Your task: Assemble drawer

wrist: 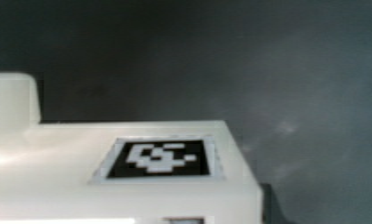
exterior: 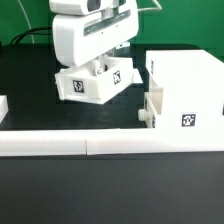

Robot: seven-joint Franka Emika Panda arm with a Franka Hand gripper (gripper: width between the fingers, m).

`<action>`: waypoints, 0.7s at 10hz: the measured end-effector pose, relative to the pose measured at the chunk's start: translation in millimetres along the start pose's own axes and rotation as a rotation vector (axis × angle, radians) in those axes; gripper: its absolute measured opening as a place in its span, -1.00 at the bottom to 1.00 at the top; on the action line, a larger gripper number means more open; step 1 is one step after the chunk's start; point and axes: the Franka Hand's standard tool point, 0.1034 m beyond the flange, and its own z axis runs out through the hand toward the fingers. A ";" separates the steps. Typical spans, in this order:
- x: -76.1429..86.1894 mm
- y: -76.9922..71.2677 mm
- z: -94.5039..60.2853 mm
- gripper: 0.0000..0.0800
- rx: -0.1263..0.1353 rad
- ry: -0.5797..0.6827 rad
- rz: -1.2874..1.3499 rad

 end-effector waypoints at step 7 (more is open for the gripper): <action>-5.9 6.8 5.2 -0.89 -0.013 -0.032 -0.433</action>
Offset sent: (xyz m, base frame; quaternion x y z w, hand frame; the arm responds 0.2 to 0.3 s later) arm 0.0000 0.0000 0.0000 0.0000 0.0000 -0.1296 0.9916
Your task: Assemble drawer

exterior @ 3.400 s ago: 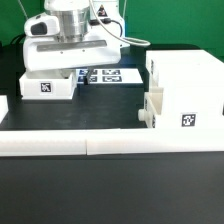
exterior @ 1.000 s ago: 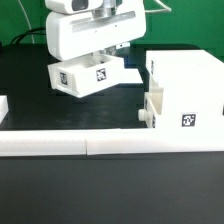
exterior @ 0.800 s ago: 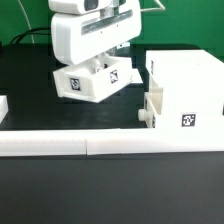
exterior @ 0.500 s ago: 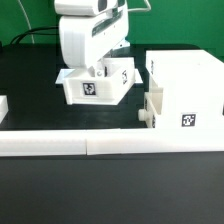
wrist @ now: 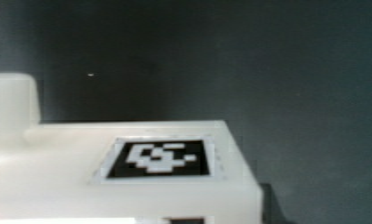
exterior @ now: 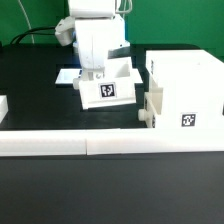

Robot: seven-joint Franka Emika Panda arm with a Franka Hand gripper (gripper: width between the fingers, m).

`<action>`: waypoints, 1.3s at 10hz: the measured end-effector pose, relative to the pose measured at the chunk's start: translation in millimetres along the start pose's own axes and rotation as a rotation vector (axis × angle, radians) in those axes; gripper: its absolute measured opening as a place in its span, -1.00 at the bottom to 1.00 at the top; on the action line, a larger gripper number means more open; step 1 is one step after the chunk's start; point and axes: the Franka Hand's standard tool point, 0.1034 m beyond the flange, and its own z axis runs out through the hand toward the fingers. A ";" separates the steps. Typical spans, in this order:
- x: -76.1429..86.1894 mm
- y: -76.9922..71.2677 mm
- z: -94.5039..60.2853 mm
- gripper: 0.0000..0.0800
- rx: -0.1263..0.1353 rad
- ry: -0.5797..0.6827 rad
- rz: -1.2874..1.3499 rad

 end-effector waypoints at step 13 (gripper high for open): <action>1.6 12.5 4.1 -0.89 -0.051 0.000 -0.020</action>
Offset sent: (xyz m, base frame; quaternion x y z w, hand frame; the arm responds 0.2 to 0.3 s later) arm 0.0158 -0.0020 0.0005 -0.0393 0.0028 -0.0482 0.9981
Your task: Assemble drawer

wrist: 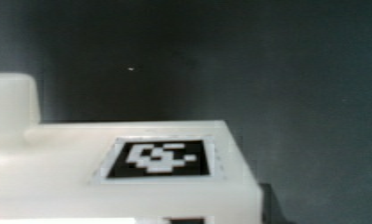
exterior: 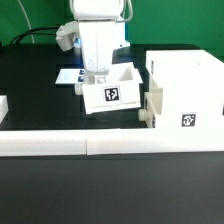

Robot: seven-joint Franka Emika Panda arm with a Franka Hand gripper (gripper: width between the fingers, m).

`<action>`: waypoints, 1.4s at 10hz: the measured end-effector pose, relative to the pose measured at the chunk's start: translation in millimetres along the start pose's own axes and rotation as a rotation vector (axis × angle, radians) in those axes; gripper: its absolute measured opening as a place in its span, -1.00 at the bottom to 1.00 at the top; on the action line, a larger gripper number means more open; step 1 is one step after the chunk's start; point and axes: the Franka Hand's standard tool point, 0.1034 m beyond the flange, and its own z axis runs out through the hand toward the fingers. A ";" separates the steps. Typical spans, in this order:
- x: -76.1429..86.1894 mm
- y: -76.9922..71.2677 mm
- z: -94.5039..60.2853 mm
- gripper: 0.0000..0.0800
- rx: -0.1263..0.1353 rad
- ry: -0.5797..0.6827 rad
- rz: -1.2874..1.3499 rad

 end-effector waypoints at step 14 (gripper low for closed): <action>16.4 -0.5 0.7 -0.89 -0.003 -0.059 0.023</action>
Offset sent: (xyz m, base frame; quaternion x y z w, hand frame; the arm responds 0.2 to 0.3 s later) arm 0.0008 0.0003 0.0041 -0.0125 -0.0628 -0.0112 0.9979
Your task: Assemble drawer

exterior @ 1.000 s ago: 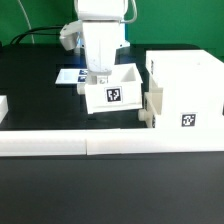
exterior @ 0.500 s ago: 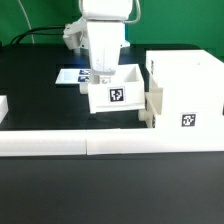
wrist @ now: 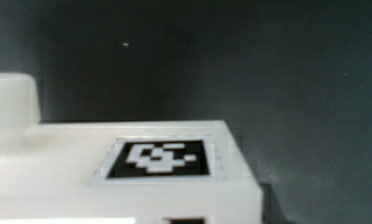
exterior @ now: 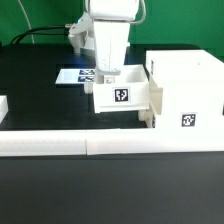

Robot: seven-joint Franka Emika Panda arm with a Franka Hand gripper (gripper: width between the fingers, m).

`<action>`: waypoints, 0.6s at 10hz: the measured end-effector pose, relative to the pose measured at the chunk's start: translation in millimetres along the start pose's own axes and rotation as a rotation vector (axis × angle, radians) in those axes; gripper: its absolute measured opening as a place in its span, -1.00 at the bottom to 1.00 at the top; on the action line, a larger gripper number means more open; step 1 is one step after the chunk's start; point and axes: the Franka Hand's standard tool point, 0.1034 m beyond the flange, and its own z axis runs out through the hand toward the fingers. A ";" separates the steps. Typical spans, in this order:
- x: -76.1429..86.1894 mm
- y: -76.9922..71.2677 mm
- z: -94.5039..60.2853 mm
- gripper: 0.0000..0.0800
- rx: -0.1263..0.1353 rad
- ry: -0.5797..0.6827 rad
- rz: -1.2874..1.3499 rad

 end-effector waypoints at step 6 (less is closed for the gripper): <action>2.5 7.8 2.7 -0.89 0.007 -0.008 -0.034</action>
Offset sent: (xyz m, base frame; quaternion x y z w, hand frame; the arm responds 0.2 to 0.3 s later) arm 0.0200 0.0015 0.0042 0.0080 -0.0195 -0.0617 0.9979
